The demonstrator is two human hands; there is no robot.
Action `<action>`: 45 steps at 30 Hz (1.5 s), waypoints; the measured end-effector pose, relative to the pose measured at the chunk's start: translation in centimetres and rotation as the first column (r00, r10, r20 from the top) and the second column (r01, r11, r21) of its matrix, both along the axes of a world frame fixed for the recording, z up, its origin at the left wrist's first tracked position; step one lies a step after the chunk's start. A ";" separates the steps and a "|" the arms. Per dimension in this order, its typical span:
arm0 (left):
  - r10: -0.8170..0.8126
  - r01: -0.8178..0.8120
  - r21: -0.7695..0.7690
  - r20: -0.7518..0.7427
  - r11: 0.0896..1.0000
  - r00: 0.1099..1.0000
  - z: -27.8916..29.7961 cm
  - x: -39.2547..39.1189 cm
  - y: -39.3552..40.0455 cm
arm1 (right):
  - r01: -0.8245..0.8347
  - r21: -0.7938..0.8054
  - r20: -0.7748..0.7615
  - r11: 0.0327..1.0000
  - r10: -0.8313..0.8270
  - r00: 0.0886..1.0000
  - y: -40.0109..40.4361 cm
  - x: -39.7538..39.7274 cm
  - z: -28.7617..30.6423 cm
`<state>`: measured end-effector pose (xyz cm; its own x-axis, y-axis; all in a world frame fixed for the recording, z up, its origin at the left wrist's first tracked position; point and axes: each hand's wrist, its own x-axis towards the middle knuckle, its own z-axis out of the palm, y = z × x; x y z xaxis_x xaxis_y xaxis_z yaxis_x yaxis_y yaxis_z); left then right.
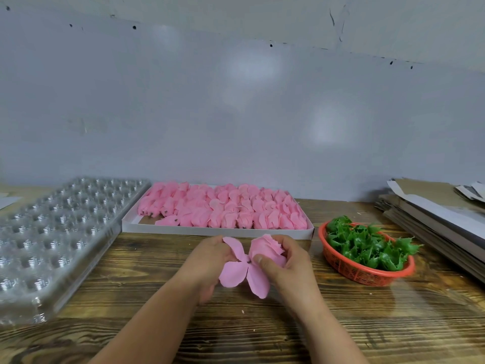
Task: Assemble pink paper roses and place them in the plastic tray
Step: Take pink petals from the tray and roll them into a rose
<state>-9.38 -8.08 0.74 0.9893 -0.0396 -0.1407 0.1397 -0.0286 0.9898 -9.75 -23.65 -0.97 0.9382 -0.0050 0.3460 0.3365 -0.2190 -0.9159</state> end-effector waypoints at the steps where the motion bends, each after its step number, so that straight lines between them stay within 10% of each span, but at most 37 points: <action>1: 0.005 -0.005 -0.004 0.003 1.000 1.000 -0.1 0.1 0.1 | -0.012 -0.010 0.011 1.000 0.013 1.000 0.0 -0.1 0.0; 15: 0.003 -0.014 -0.123 -0.090 0.992 0.996 -0.8 0.4 0.1 | -0.032 -0.034 0.043 0.999 0.034 0.999 0.2 -0.4 0.3; 18: 0.042 -0.054 -0.120 -0.098 0.991 0.994 -0.9 0.5 0.2 | 0.103 0.308 -0.136 0.946 -0.063 0.989 -0.6 0.1 0.5; 21: -0.024 0.012 -0.154 -0.078 0.988 0.997 -0.7 0.5 0.4 | 0.153 0.738 -0.371 0.657 0.206 0.906 -1.7 0.7 0.6; 24: -0.112 0.103 -0.146 -0.053 0.984 0.992 -0.7 0.1 0.3 | 0.125 0.841 -0.382 0.526 0.415 0.826 -1.6 0.5 0.7; 45: 0.027 -0.059 -0.163 -0.191 0.985 0.981 -1.9 0.4 -1.2 | 0.109 0.877 -0.332 0.469 0.426 0.842 -1.6 0.9 0.7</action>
